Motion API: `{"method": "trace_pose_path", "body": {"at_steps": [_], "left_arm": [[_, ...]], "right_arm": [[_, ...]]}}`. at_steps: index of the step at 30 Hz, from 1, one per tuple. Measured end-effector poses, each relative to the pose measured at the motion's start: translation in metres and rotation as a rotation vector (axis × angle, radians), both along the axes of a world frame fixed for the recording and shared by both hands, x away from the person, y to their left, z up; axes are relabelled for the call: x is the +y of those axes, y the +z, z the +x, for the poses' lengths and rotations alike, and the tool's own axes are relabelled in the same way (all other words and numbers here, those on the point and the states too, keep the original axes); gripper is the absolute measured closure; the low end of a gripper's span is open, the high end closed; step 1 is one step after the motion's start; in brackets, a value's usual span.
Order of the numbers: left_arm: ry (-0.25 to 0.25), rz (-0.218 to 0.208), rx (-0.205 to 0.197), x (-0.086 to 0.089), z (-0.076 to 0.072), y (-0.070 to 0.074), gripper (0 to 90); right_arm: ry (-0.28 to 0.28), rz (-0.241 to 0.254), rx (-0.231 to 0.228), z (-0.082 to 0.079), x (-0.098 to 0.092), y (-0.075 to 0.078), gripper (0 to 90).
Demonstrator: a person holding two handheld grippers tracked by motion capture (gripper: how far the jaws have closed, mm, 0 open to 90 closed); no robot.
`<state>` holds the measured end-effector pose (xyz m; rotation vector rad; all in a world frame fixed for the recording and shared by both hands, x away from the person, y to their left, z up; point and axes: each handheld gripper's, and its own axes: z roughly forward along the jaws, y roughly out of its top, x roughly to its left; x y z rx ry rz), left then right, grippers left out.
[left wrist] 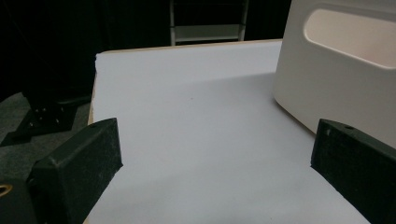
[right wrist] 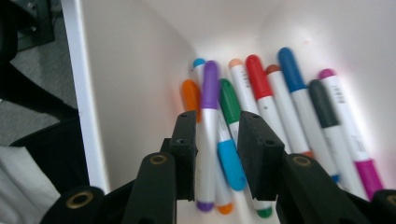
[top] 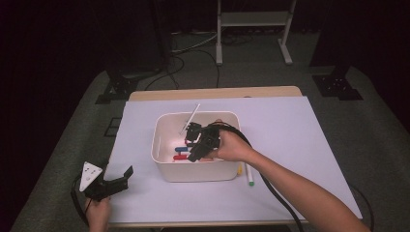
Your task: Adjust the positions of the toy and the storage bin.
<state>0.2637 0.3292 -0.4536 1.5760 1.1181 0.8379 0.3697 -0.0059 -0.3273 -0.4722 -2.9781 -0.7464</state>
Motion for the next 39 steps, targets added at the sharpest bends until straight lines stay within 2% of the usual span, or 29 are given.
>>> {"method": "trace_pose_path", "body": {"at_steps": [3, 4, 6, 8, 9, 14, 18, 19, 20, 21, 23, 24, 25, 29, 34, 39], "left_arm": [[0.0, 0.001, -0.001, 0.0, 0.0, 0.0, 0.5], [0.0, 0.002, -0.002, 0.0, 0.0, 0.0, 0.5], [0.0, 0.004, 0.0, 0.0, 0.0, 0.0, 0.5], [0.0, 0.008, -0.001, -0.001, -0.001, 0.0, 0.5], [0.0, 0.008, -0.001, -0.001, -0.001, 0.0, 0.5], [0.0, 0.012, 0.003, -0.001, -0.001, 0.0, 0.5], [0.002, 0.015, 0.004, -0.002, 0.0, 0.0, 0.5], [0.002, 0.015, 0.004, -0.002, 0.0, 0.0, 0.5], [0.003, 0.015, 0.004, -0.002, 0.0, 0.0, 0.5], [0.002, 0.02, 0.006, -0.002, 0.0, 0.0, 0.5], [0.002, 0.022, 0.004, -0.002, 0.0, 0.0, 0.5], [0.003, 0.022, 0.005, -0.002, 0.0, 0.0, 0.5], [0.003, 0.022, 0.005, -0.002, 0.0, 0.0, 0.5], [0.005, 0.019, 0.003, -0.002, 0.0, 0.0, 0.5], [0.004, 0.022, 0.004, -0.002, 0.0, 0.0, 0.5], [0.004, 0.02, 0.001, -0.002, 0.0, 0.0, 0.5]], "right_arm": [[-0.019, 0.029, -0.011, -0.002, -0.009, 0.008, 65.2], [-0.037, 0.057, -0.027, -0.005, -0.02, 0.017, 64.1], [-0.048, 0.073, -0.036, -0.005, -0.026, 0.021, 63.4], [-0.08, 0.119, -0.044, -0.009, -0.047, 0.035, 60.9], [-0.08, 0.119, -0.044, -0.009, -0.047, 0.035, 60.9], [-0.15, 0.204, -0.1, -0.019, -0.098, 0.058, 56.5], [-0.227, 0.239, -0.114, -0.026, -0.135, 0.064, 54.3], [-0.227, 0.239, -0.114, -0.026, -0.135, 0.064, 54.3], [-0.245, 0.242, -0.112, -0.029, -0.143, 0.064, 53.6], [-0.267, 0.248, -0.125, -0.033, -0.159, 0.062, 52.2], [-0.275, 0.249, -0.126, -0.035, -0.164, 0.061, 51.7], [-0.295, 0.245, -0.129, -0.039, -0.175, 0.056, 51.0], [-0.295, 0.245, -0.129, -0.039, -0.175, 0.056, 51.0], [-0.333, 0.251, -0.129, -0.047, -0.196, 0.038, 50.0], [-0.373, 0.243, -0.083, -0.048, -0.205, 0.009, 47.9], [-0.405, 0.219, -0.054, -0.045, -0.202, -0.023, 47.7]]}}
